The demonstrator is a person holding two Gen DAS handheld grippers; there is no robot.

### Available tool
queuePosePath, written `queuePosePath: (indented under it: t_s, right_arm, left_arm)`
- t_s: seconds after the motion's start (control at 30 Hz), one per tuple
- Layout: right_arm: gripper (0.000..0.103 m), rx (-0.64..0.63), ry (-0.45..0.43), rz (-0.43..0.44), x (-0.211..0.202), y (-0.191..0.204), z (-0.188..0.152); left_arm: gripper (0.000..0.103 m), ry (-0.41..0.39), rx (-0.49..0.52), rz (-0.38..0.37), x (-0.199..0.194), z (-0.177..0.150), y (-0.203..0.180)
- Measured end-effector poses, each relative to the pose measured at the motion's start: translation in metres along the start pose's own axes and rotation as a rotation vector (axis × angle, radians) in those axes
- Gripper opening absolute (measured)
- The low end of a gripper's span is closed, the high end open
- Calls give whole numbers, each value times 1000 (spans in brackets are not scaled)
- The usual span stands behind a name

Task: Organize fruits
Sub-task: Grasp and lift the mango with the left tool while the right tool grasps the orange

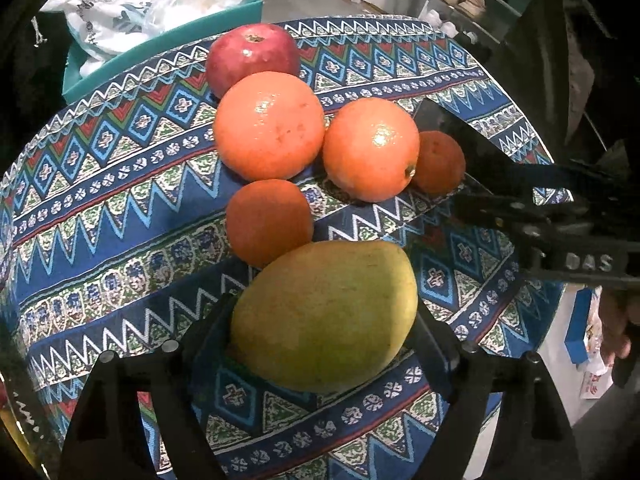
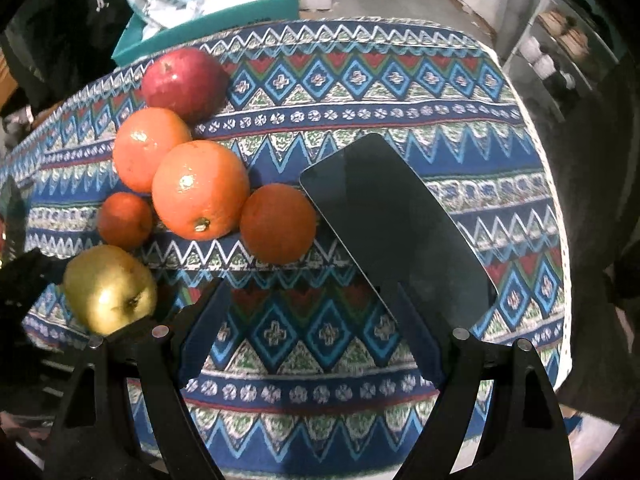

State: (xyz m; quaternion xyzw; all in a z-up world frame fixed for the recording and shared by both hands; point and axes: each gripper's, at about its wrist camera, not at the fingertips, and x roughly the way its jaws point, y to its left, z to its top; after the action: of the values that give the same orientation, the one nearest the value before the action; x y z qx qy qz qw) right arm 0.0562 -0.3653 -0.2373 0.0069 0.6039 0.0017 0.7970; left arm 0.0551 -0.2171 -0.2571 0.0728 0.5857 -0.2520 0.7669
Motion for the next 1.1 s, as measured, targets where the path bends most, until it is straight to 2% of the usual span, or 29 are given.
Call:
queuePosePath:
  t_s: [0.27, 0.47, 0.6, 0.77, 0.8, 0.83, 0.97, 1.1]
  right_arm:
    - [83, -76, 1, -34, 15, 7, 13]
    - [83, -161, -16, -60, 25, 25, 25]
    - [82, -202, 4, -84, 37, 36, 33]
    - [59, -225, 3, -79, 46, 38, 32]
    - [49, -239, -8, -73, 46, 42, 31]
    - [45, -241, -12, -68, 45, 43, 32]
    - [45, -246, -16, -65, 46, 45, 27]
    - [44, -195, -16, -19, 33, 34, 14]
  left_arm:
    - [84, -12, -47, -14, -12, -5, 18]
    - [84, -32, -67, -12, -22, -9, 29]
    - [84, -28, -82, -11, -21, -11, 37]
    - [84, -27, -106, -13, -23, -15, 48]
    - [84, -29, -110, -14, -24, -15, 49]
    - [84, -32, -113, -15, -26, -16, 51]
    - [84, -40, -121, -11, -30, -17, 55]
    - [84, -46, -129, -11, -34, -19, 57]
